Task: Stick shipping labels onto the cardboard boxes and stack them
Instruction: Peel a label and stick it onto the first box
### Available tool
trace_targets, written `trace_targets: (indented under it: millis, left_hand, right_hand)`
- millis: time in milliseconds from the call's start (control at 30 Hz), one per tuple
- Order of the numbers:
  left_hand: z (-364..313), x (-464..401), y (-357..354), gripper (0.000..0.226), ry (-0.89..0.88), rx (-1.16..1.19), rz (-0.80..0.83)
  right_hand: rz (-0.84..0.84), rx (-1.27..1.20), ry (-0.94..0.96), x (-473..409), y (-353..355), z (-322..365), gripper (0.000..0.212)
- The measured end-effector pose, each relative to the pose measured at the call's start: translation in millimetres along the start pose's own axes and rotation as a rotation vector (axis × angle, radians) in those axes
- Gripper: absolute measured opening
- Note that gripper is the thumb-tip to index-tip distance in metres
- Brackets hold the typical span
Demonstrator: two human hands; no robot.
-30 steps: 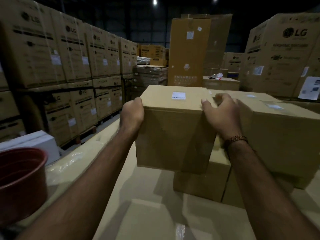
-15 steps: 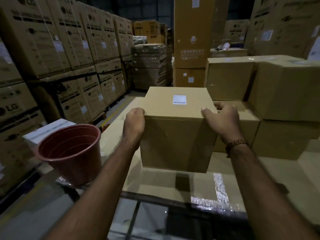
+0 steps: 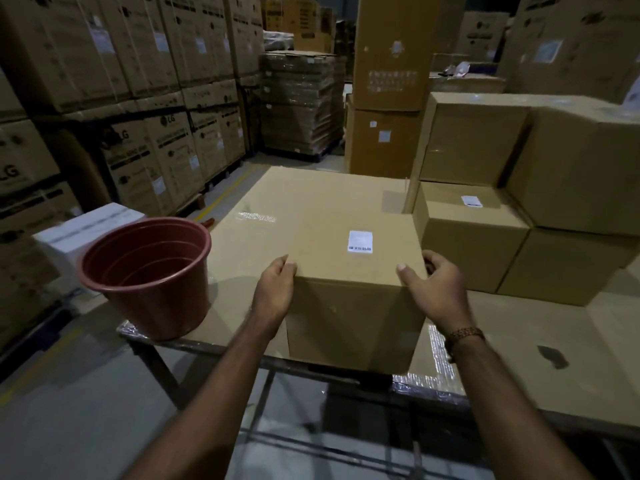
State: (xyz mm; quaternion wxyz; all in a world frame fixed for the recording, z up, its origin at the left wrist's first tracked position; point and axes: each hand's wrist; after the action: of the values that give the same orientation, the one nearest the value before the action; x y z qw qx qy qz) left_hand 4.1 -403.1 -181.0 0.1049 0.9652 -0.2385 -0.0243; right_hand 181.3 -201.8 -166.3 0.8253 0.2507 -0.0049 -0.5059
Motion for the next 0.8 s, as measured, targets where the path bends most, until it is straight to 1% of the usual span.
trace_targets:
  millis: [167, 233, 333, 433, 533, 600, 667, 700, 767, 800]
  left_hand:
    - [34, -4, -8, 0.044, 0.027, -0.031, -0.002]
    - [41, -11, -11, 0.049, 0.022, -0.050, -0.012]
    - [44, -14, -21, 0.048, 0.017, -0.076, -0.018]
    - [51, -19, -25, 0.056, 0.001, -0.101, -0.021]
    - [50, -29, -25, 0.057, 0.046, -0.095, 0.006]
    - [47, -39, -26, 0.066, 0.067, -0.106, 0.019]
    - [39, -53, -29, 0.081, 0.039, -0.146, 0.021]
    - [34, -60, -31, 0.083, 0.004, -0.188, 0.012]
    - [21, -71, -35, 0.079, -0.077, -0.307, -0.015]
    - [14, -75, -38, 0.078, -0.117, -0.366, -0.022]
  right_hand:
    - [0.026, -0.011, 0.004, 2, -16, -32, 0.052]
    - [0.010, 0.000, 0.004, 0, -19, -39, 0.056]
    - [0.025, 0.007, -0.006, -4, -21, -54, 0.057]
    - [0.026, 0.009, -0.032, -3, -20, -69, 0.061]
    - [0.037, -0.009, -0.052, -3, -20, -78, 0.063]
    - [0.059, 0.004, -0.056, -4, -20, -78, 0.063]
    - [0.066, 0.098, -0.052, -7, -20, -74, 0.067]
    - [0.054, 0.198, -0.035, -10, -19, -70, 0.070]
    - [0.001, 0.409, 0.042, -14, -20, -59, 0.076]
    - [-0.022, 0.465, 0.097, -16, -22, -54, 0.077]
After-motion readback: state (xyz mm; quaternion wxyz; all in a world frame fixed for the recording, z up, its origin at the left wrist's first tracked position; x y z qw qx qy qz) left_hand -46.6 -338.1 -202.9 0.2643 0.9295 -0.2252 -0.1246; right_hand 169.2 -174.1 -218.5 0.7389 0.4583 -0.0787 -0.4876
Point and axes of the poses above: each hand's wrist, its own x-axis away from the middle knuckle, its own y-axis out of the back of the hand, z = x × y, and after that the axes turned 1 degree about x, right-handed
